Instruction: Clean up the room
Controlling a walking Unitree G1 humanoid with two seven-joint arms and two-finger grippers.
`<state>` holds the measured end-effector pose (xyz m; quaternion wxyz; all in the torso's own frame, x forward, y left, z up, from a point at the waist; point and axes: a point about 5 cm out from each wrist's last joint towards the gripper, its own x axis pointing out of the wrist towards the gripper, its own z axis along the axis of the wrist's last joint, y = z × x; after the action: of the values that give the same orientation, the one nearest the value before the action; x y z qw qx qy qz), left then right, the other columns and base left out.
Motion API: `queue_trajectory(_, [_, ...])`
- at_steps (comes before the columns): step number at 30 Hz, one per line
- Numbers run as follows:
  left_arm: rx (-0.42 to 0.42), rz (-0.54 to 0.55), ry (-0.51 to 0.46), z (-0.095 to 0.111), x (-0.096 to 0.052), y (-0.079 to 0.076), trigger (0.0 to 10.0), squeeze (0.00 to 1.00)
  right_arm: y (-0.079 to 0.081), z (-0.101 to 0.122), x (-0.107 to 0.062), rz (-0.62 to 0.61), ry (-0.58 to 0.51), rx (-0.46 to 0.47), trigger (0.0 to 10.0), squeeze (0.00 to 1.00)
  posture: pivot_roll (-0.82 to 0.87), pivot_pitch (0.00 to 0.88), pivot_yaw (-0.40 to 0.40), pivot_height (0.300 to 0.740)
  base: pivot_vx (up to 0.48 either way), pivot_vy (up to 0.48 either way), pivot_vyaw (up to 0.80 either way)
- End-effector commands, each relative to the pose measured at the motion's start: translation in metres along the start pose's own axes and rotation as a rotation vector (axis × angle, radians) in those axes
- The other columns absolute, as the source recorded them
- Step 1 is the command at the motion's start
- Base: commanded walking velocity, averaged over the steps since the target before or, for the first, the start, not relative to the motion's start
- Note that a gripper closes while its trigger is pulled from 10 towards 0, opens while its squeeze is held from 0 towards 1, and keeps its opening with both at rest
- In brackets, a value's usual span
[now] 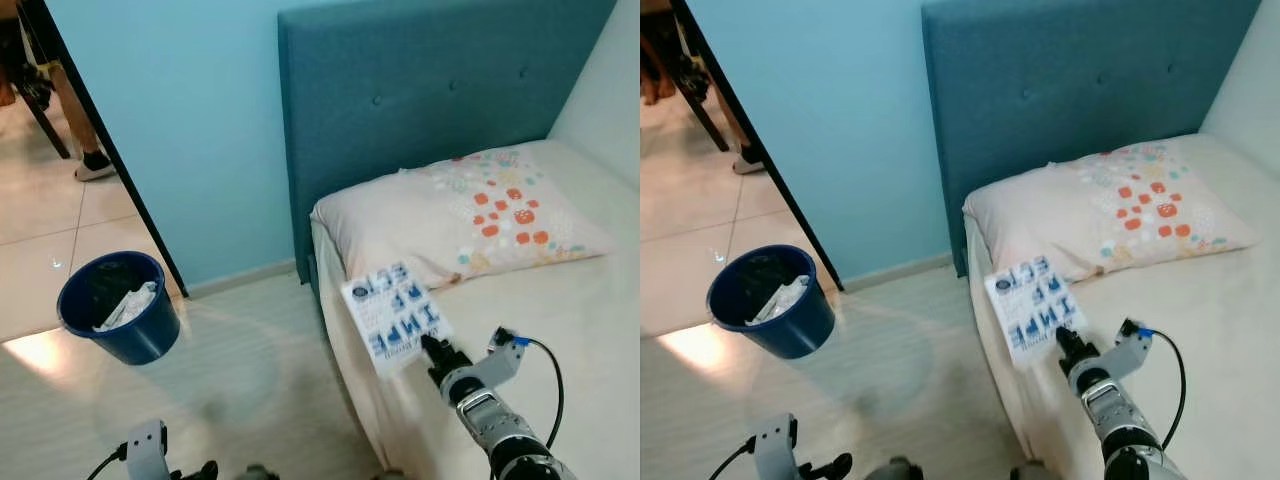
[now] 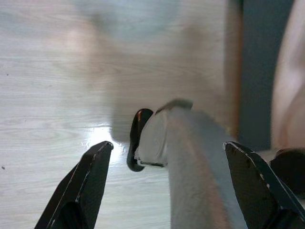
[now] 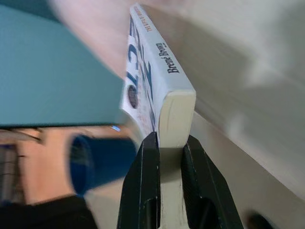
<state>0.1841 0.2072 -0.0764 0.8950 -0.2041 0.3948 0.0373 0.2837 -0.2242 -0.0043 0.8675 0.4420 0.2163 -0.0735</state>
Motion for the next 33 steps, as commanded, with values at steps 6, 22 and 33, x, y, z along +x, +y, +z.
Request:
queue_trajectory(6, [0.017, 0.017, 0.034, -0.008, -0.005, 0.010, 10.0, 0.00, -0.040, -0.001, -0.017, -0.357, 0.105, -0.318, 10.0, 0.00, -0.03, 0.194, 0.058, 0.625, 0.000, 0.000, 0.00])
queue_trajectory(22, [0.018, 0.017, 0.047, -0.016, -0.010, 0.016, 10.0, 0.00, -0.022, 0.067, -0.012, -0.408, -0.155, -0.373, 10.0, 0.00, 0.00, 0.233, 0.055, 0.625, 0.000, 0.000, 0.00])
queue_trajectory(33, [0.023, 0.013, 0.037, -0.016, -0.014, 0.022, 10.0, 0.00, -0.002, 0.052, 0.000, -0.266, -0.101, -0.381, 10.0, 0.00, 0.05, 0.269, 0.072, 0.625, 0.000, 0.000, 0.00])
